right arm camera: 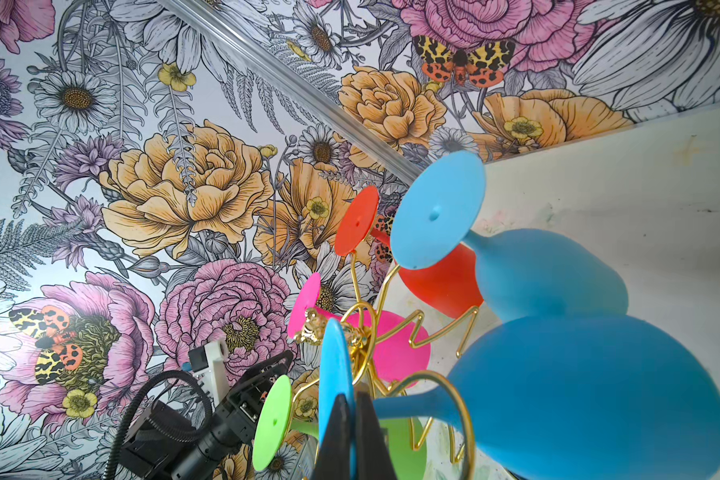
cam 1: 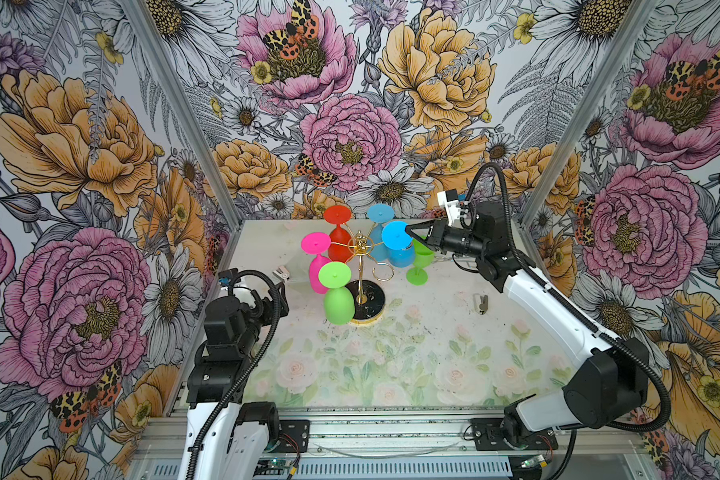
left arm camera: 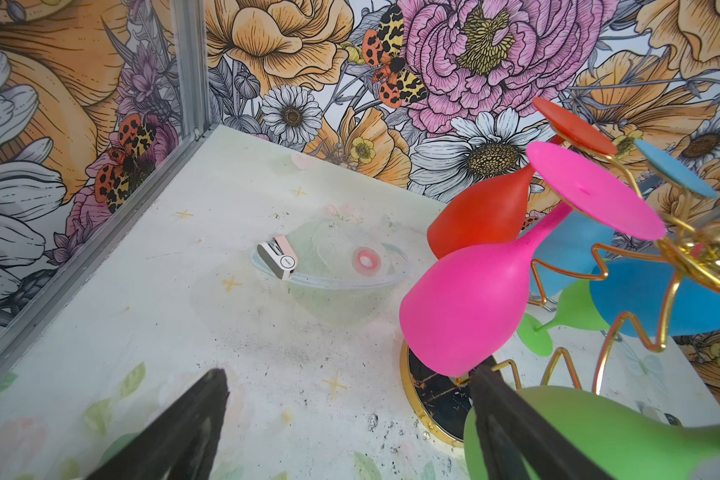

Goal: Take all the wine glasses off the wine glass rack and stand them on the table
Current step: 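Close the right gripper on the cyan glass foot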

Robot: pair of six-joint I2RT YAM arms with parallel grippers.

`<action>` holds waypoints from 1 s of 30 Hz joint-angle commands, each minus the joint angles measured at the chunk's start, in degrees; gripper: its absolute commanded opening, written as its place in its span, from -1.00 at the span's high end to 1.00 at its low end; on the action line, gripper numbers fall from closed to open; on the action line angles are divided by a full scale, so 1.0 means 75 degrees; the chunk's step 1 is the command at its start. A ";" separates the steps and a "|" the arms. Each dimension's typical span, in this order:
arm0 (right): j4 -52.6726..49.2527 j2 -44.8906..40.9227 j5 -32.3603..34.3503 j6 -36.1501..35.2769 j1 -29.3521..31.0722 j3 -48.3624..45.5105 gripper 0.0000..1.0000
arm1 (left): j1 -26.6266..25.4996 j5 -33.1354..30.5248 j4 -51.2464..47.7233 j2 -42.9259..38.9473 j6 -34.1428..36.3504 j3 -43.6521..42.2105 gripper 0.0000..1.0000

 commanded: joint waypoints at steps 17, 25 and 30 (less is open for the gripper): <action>0.0190 0.0196 -0.0148 -0.0025 0.0320 0.0075 1.00 | 0.0109 0.0186 0.0186 -0.0032 -0.0112 -0.0069 -0.85; 0.0006 0.0025 -0.0184 -0.0178 0.0338 -0.0071 1.00 | 0.0115 0.0183 0.0191 -0.0035 -0.0109 -0.0070 -0.86; -0.0110 -0.0190 -0.0183 -0.0284 0.0342 -0.0269 1.00 | 0.0116 0.0194 0.0188 -0.0031 -0.0109 -0.0072 -0.86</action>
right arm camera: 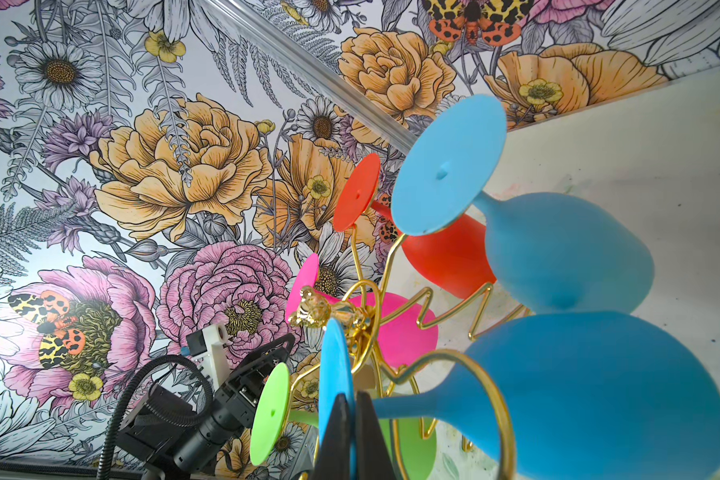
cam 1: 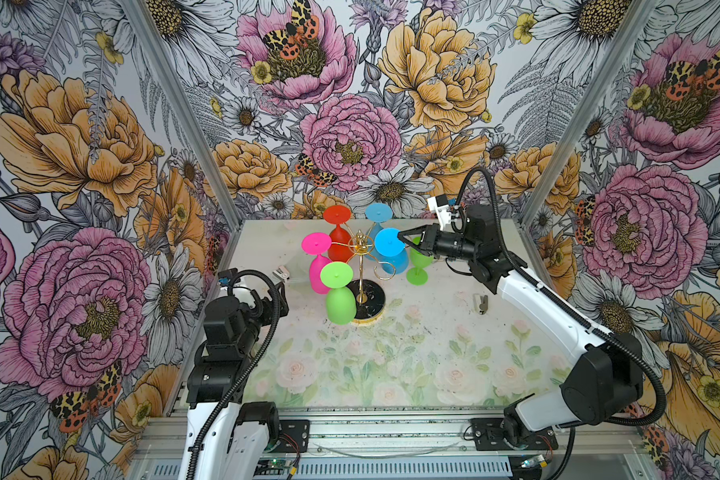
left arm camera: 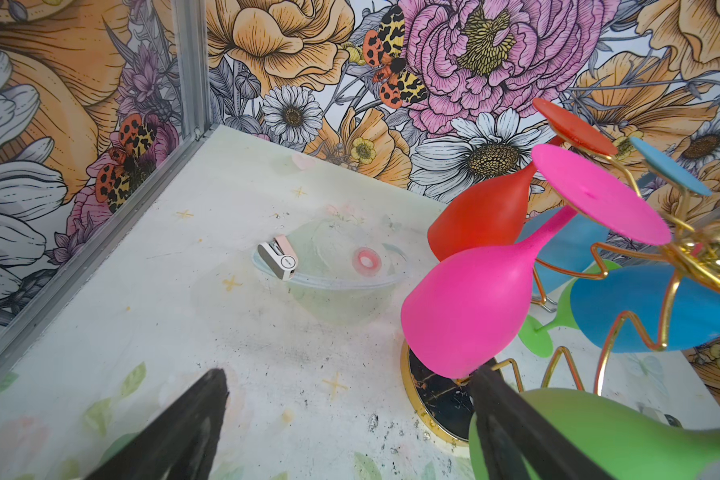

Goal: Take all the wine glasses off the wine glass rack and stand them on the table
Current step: 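Close the right gripper on the cyan glass foot, then pull the cyan glass off the rack with the right while the left reaches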

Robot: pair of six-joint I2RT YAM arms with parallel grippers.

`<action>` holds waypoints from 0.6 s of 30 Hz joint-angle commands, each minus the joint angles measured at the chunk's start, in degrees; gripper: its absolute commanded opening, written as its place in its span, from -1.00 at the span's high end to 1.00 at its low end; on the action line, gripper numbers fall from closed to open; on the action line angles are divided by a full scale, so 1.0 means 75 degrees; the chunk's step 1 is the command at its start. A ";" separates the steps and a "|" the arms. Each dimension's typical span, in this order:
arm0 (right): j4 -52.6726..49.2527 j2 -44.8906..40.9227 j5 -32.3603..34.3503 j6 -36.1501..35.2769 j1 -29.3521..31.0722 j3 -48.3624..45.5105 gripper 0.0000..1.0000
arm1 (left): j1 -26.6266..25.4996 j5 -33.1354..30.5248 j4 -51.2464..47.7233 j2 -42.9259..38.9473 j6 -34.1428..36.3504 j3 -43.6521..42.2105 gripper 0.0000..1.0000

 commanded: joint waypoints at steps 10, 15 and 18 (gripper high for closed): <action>-0.0106 -0.0886 -0.0035 -0.0247 0.0014 -0.0471 1.00 | 0.0090 0.0340 0.0370 -0.0202 -0.0201 -0.0118 -0.86; -0.0118 -0.1208 0.0025 -0.0261 -0.0003 -0.0869 1.00 | 0.0088 0.0683 0.0417 -0.0227 -0.0241 -0.0037 -0.86; -0.0127 -0.1473 -0.0011 -0.0281 -0.0063 -0.1102 1.00 | 0.0085 0.0894 0.0541 -0.0336 -0.0250 -0.0071 -0.87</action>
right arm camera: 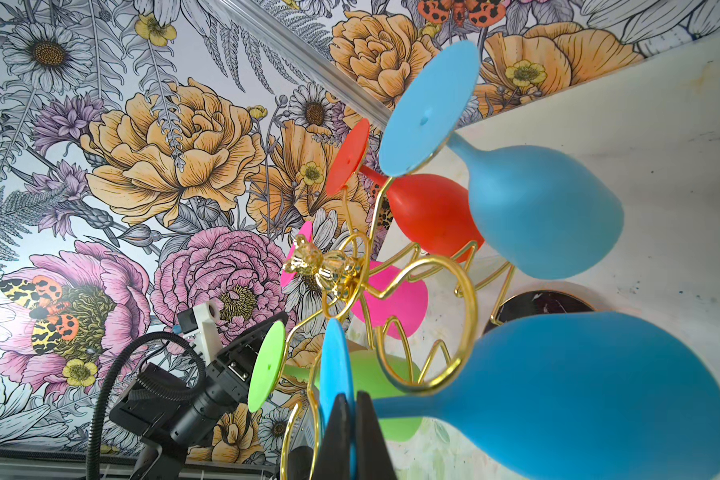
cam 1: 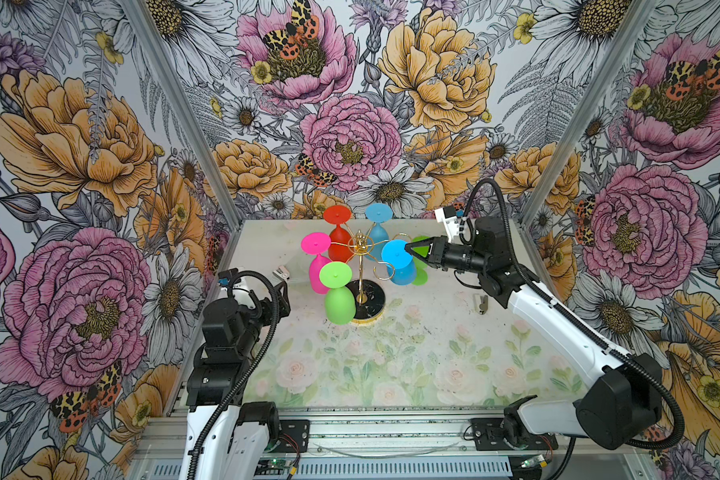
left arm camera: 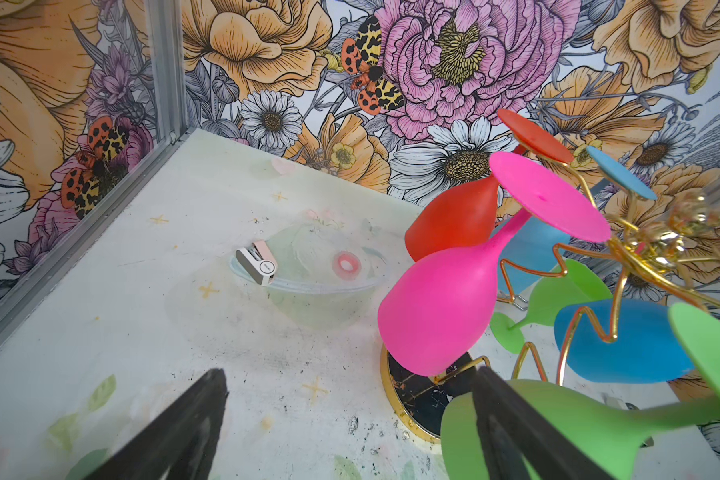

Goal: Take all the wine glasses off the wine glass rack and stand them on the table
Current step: 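Pull the cyan glass off the rack with the right while the left reaches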

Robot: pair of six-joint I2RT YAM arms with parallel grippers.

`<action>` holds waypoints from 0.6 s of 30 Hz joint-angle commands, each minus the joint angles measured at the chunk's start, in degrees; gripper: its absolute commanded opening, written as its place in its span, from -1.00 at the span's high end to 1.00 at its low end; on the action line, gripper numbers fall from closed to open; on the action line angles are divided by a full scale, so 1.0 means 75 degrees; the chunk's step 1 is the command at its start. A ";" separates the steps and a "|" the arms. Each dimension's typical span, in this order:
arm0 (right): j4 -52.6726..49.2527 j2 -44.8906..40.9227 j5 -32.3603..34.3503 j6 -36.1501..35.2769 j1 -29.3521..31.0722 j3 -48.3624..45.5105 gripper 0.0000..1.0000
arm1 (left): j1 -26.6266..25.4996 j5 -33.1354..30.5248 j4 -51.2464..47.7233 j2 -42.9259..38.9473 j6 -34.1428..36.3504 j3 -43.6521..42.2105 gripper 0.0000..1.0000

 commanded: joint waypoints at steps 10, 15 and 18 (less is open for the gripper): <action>-0.0435 -0.1411 -0.0013 -0.0472 -0.0355 -0.0805 1.00 | 0.0082 0.2709 0.0101 -0.0416 -0.0360 0.0553 -0.88; -0.0722 -0.1888 0.0196 -0.1337 -0.0133 -0.1565 1.00 | 0.0064 0.4750 0.0113 -0.0337 -0.0973 0.0779 -0.88; -0.0777 -0.2187 0.0155 -0.1646 0.0118 -0.1855 1.00 | 0.0046 0.5597 0.0121 -0.0345 -0.1287 0.0907 -0.88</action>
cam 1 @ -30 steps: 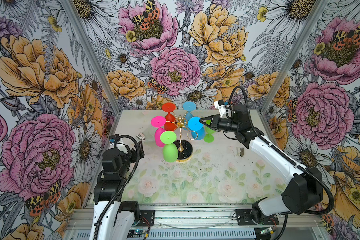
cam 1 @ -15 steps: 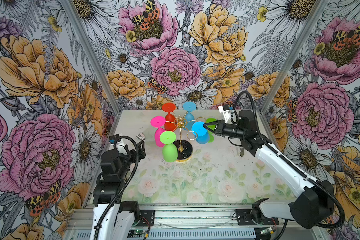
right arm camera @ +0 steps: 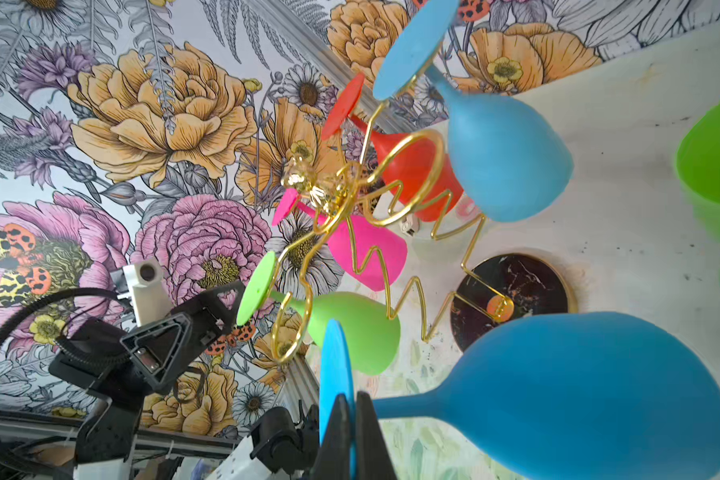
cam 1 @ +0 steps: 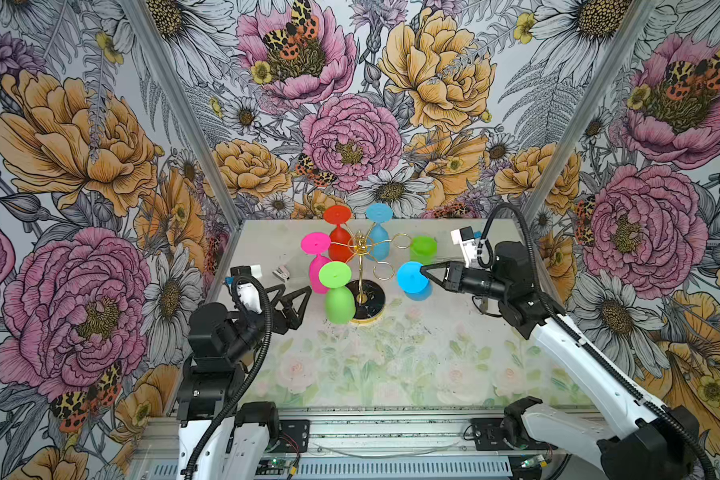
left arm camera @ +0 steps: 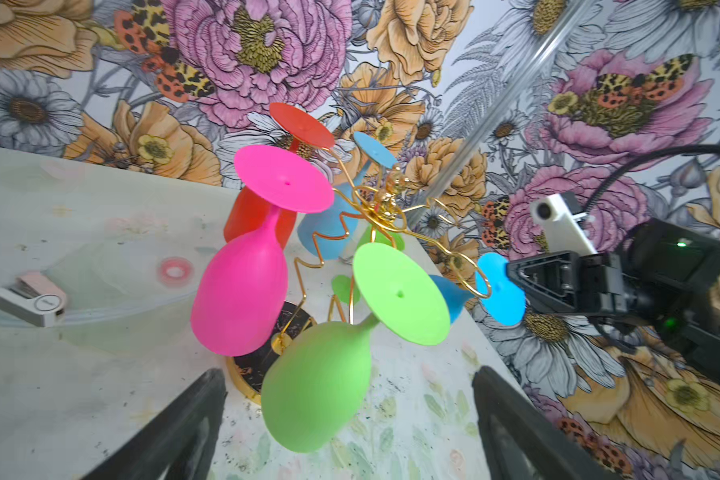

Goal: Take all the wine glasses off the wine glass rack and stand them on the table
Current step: 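Pull the cyan glass off the rack with the right while the left reaches, then grasp the cyan glass foot with the left gripper beside the right gripper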

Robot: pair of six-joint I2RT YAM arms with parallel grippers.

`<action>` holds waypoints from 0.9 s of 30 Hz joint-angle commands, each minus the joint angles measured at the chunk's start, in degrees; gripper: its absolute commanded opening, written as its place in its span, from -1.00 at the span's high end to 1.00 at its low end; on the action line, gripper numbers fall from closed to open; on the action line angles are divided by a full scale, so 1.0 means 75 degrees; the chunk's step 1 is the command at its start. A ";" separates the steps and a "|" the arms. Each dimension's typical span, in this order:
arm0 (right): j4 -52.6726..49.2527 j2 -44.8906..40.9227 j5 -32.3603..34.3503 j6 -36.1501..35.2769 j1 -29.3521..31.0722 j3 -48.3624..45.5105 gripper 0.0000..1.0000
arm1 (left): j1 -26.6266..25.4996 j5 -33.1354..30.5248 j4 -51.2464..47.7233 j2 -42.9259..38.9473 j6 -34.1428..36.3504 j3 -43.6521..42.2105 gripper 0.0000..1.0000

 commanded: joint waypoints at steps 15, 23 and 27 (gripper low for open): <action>-0.0187 -0.0881 0.0378 -0.1513 0.1470 -0.0486 1.00 | -0.1236 0.3070 0.0021 -0.0188 -0.1250 -0.0204 -0.73; -0.0187 -0.0993 0.0809 -0.1830 0.2166 -0.0428 1.00 | -0.3896 0.0860 0.0668 0.0242 -0.1369 -0.0611 -0.53; -0.0181 -0.1115 0.0959 -0.1904 0.2399 -0.0406 1.00 | -0.4698 0.0416 0.1647 0.0868 -0.1599 -0.0851 -0.45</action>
